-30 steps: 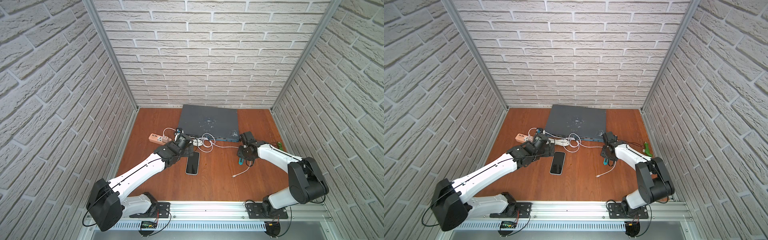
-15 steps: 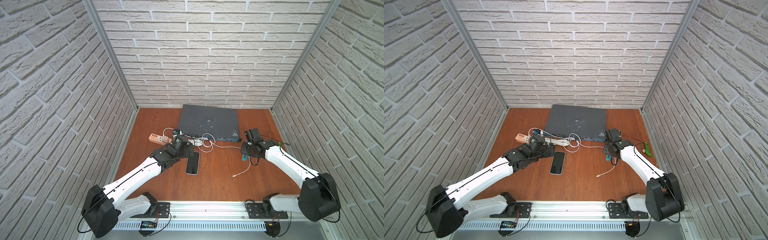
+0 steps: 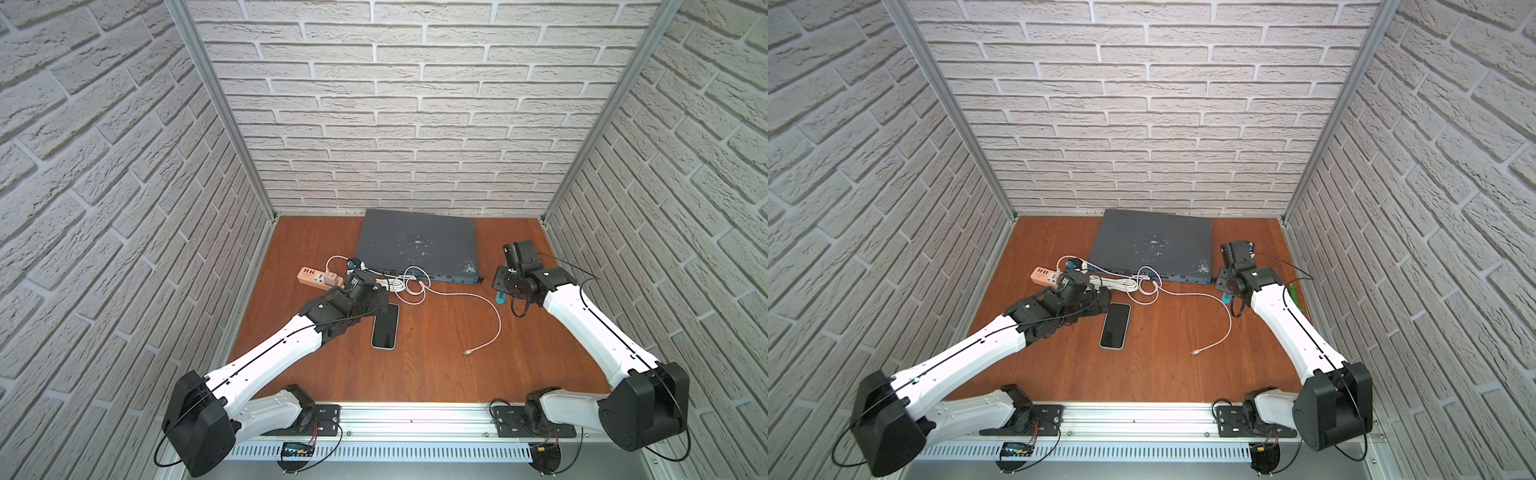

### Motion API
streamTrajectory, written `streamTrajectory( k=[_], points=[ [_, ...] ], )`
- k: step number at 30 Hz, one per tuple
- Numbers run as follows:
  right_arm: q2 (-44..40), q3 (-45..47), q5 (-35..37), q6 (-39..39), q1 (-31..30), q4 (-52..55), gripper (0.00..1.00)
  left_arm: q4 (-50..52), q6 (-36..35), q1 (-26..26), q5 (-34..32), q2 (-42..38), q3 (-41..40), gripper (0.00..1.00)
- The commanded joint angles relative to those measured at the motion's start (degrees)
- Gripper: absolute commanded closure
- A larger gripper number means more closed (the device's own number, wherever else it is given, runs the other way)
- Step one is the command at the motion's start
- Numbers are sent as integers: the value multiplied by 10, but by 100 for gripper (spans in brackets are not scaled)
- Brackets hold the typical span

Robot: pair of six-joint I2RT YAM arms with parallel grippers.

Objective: Plug the charging cable into the phone
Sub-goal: Place the distractor at the center of the board.

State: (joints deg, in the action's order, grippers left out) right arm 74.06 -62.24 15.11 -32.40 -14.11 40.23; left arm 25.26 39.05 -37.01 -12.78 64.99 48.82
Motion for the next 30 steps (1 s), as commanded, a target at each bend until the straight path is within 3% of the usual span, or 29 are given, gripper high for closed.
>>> streamTrajectory(
  k=[1,19,30],
  points=[
    [-3,-21,9,16,24,9,97,-17,-1,5,4,6,-7,2],
    [31,-46,-36,31,109,-4,97,-38,-10,7,32,22,4,2],
    [116,-56,-79,29,174,-48,97,-42,-12,7,43,46,14,2]
  ],
)
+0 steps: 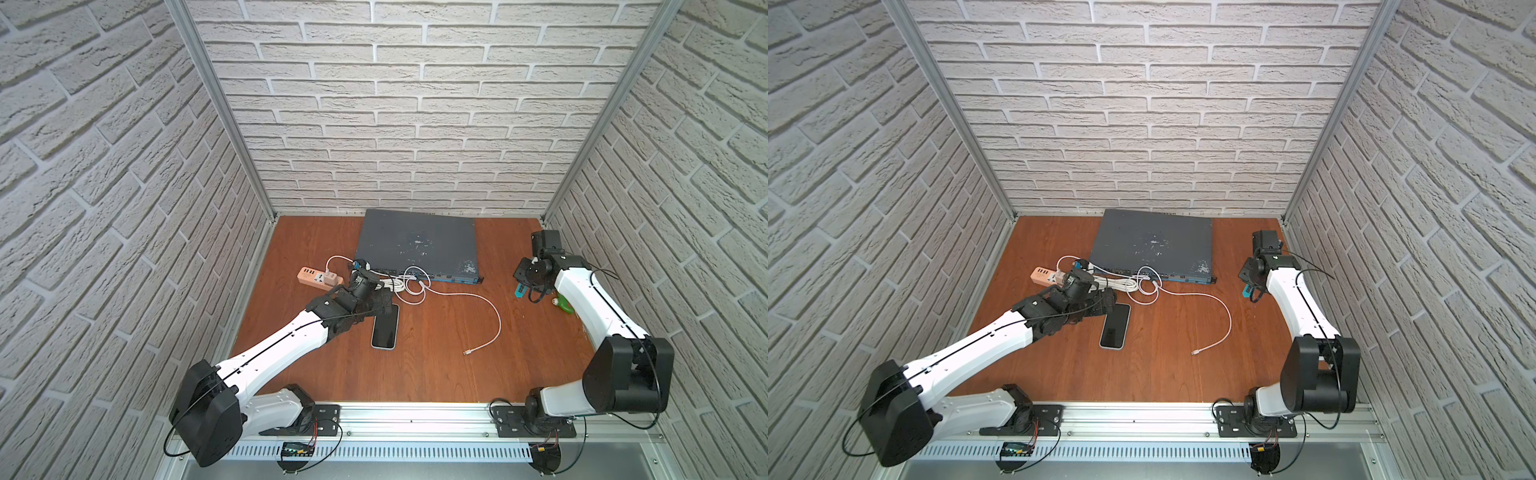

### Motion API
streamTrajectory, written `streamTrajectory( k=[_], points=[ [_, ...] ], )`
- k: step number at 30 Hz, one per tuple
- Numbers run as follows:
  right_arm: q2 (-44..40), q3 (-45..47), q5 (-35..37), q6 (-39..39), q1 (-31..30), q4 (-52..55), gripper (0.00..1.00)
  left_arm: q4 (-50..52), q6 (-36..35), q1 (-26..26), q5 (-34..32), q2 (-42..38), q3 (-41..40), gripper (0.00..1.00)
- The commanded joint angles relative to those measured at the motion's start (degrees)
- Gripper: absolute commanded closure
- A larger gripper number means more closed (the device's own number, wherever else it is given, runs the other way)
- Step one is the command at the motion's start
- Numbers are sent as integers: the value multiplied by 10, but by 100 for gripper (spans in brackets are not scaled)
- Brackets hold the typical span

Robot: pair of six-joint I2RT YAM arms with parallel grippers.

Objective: Plug the charging cable into the phone
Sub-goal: Place the distractor at the center of the board.

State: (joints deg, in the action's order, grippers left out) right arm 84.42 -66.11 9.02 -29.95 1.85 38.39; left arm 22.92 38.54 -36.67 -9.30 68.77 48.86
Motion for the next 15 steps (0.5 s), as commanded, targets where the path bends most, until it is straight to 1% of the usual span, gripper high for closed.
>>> streamTrajectory(
  k=[1,10,15],
  points=[
    [20,-18,-21,4,20,-33,97,-19,-7,4,9,11,15,2],
    [100,-22,-53,4,58,-71,97,-17,-9,4,8,30,21,2],
    [138,-27,-61,2,65,-87,97,-12,-11,4,2,30,19,2]
  ],
)
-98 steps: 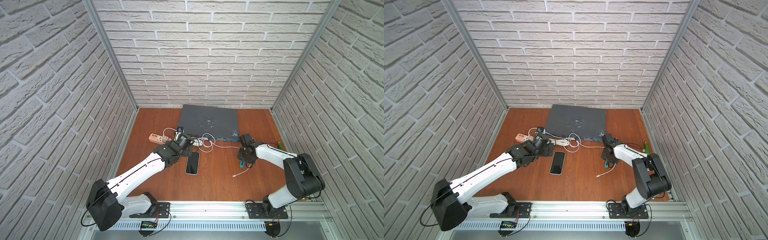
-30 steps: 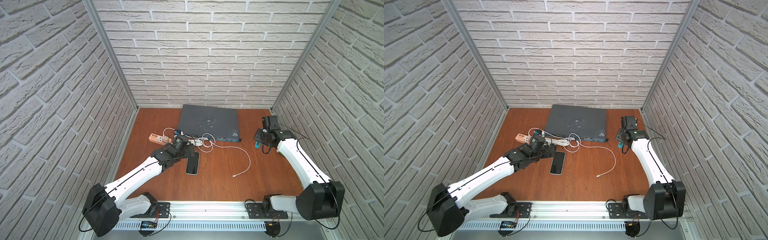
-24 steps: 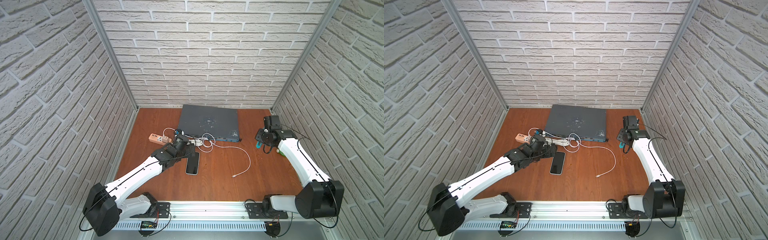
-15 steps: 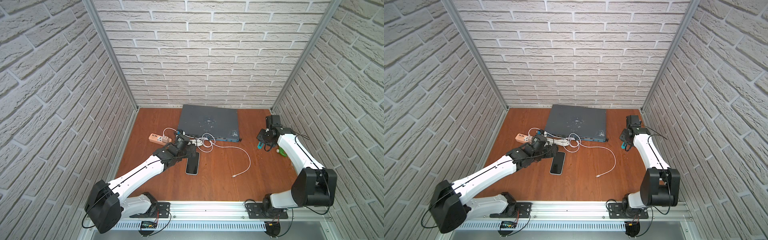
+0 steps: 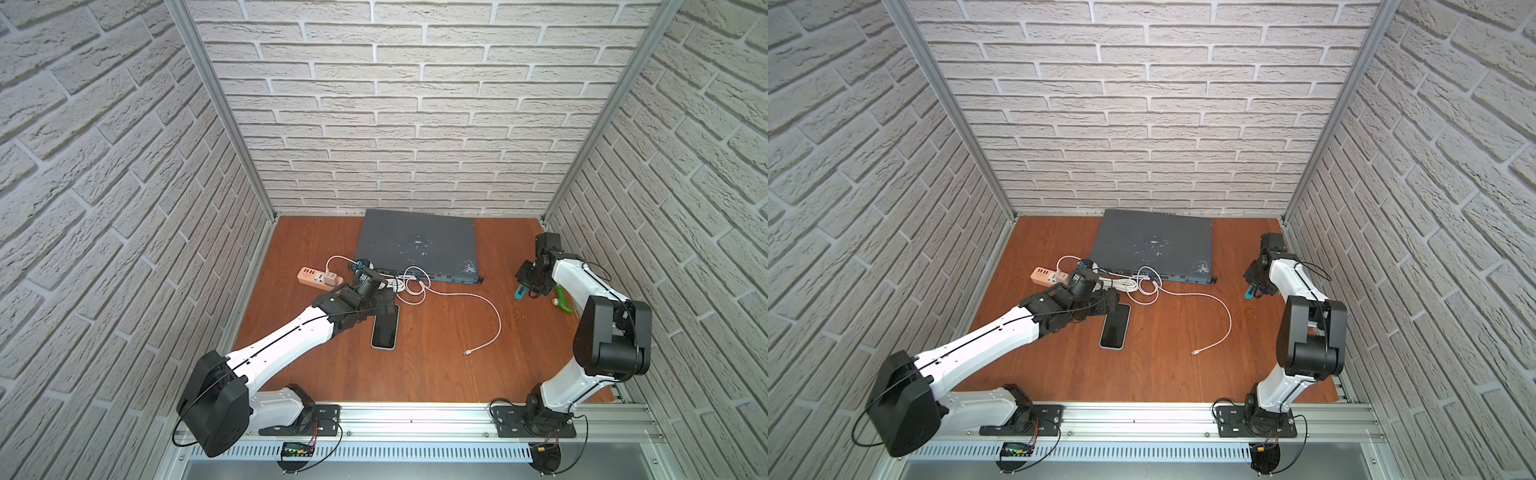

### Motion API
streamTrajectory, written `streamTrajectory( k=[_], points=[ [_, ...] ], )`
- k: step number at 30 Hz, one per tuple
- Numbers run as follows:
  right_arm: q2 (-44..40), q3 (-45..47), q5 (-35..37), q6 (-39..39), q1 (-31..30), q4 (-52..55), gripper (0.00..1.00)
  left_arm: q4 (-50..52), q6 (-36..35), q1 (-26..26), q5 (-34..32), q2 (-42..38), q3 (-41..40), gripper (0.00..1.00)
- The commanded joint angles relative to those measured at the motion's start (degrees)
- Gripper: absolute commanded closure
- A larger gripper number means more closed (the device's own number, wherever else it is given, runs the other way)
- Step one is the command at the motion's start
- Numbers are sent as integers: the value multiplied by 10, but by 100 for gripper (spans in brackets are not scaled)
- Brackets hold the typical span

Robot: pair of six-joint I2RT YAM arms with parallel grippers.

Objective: Plug the charging cable into the phone
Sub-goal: Place the distractor at the center of the board.

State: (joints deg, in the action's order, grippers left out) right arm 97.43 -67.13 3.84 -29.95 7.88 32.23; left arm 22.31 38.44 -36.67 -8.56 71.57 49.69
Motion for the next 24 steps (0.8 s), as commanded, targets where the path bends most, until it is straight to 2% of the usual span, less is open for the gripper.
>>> streamTrajectory(
  k=[1,9,24],
  points=[
    [16,-18,-11,2,6,-28,97,-5,-10,4,-8,1,9,2],
    [68,-28,-21,1,10,-40,97,-6,-16,6,-17,21,23,2],
    [101,-12,-23,2,17,-53,97,-5,-19,10,-18,46,35,2]
  ],
)
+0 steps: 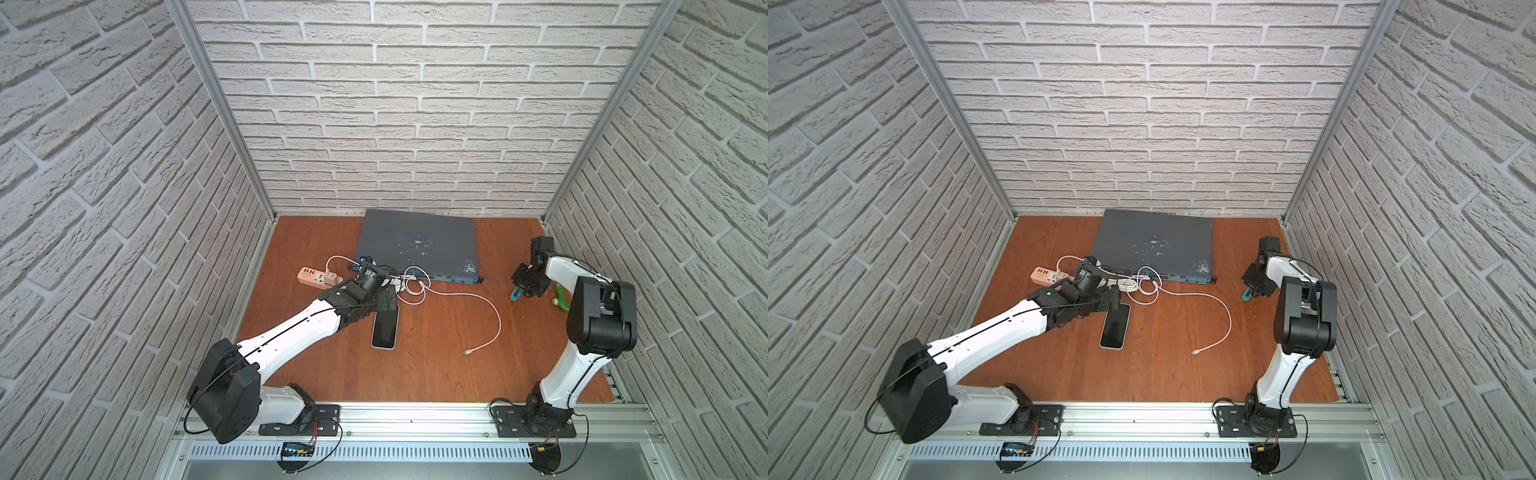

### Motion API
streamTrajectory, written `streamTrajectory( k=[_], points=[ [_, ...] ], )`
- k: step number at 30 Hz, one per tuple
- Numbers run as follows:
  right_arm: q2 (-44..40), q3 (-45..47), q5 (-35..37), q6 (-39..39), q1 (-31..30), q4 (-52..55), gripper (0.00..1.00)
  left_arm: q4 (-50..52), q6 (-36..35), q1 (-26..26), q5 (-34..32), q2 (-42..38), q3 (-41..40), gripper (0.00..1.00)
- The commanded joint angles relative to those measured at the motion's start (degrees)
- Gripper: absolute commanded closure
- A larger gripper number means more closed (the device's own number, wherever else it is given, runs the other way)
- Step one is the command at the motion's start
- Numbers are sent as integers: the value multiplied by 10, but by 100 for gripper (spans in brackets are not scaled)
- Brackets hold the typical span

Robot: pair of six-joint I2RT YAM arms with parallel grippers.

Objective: Plug the charging cable into the phone
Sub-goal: Place the distractor at the center of the board.

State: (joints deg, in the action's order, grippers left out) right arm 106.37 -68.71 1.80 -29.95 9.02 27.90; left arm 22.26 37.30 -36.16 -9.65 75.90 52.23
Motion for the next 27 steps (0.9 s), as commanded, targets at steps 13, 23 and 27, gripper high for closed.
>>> streamTrajectory(
  k=[13,23,27],
  points=[
    [25,7,-7,-1,11,-10,63,-6,-4,12,-8,-6,-1,2],
    [-20,40,-31,17,10,-48,1,-6,-3,14,-10,-14,-9,2],
    [-38,52,-31,30,10,-57,1,-9,-2,15,-10,-18,-11,2]
  ],
)
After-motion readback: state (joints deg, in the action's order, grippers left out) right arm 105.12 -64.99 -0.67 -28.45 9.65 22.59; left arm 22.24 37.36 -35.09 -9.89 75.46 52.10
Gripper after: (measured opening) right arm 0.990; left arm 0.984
